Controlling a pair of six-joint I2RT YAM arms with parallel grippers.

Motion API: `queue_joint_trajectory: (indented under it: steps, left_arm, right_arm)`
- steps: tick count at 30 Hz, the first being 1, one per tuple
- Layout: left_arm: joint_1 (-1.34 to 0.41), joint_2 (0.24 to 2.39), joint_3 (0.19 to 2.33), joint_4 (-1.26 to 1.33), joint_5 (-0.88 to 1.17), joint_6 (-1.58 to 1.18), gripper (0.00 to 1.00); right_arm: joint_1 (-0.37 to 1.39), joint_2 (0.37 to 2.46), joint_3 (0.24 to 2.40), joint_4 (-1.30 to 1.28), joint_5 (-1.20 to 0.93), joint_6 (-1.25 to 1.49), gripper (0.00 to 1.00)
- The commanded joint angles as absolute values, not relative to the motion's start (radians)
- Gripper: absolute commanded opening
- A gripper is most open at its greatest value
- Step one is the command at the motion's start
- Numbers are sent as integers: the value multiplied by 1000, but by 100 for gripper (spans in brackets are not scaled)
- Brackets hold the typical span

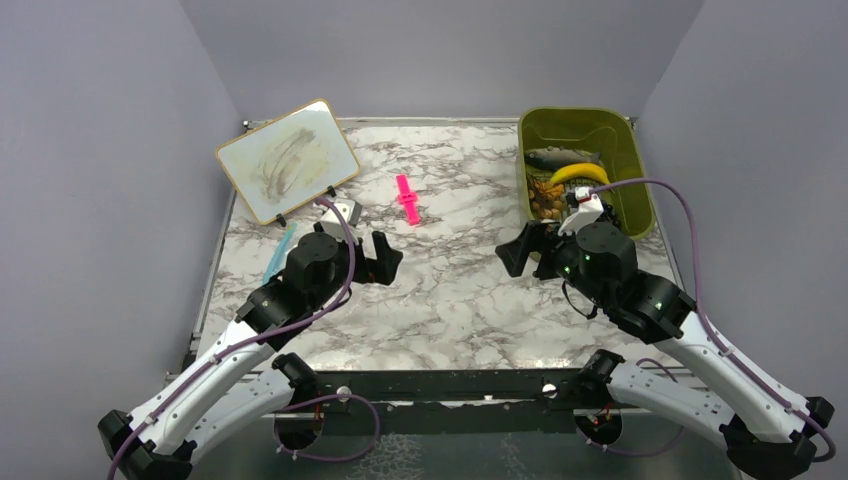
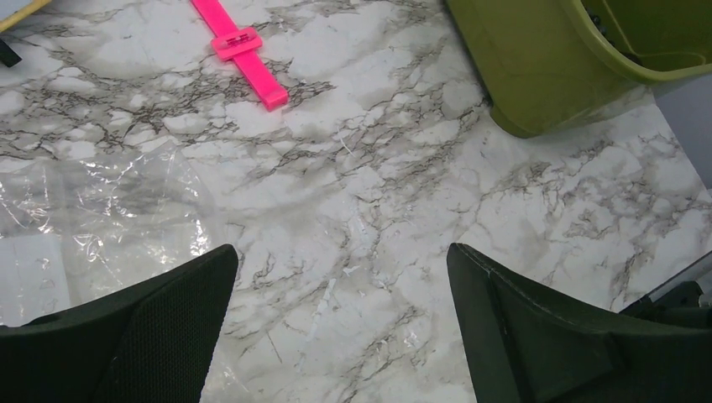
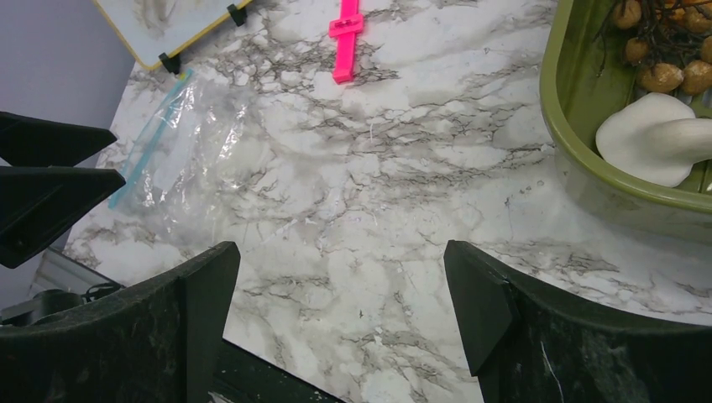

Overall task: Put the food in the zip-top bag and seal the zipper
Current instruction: Pick up the zipper food storage bag at the center of the board.

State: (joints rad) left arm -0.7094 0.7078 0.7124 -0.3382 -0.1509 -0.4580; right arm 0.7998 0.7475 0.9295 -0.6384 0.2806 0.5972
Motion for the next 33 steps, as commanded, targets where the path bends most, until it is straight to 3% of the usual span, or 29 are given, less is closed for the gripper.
queue_joint_trajectory:
  steps: [1,22,27,33]
  left_arm:
    - [-715,706,742,-341,-218,-467,100]
    - [-715,962,763,-499,-561,-624,98]
    - [-705,1000,779,-533,-581,-593,91]
    - [-696,1072,782,-539,-541,-555,75]
  right_arm:
    - [809,736,934,-613,309,597,94]
    - [808,684,910,-627,291,607,91]
    - [808,663,915,-629,296,619,89]
    - [809,634,889,-593,287,611,88]
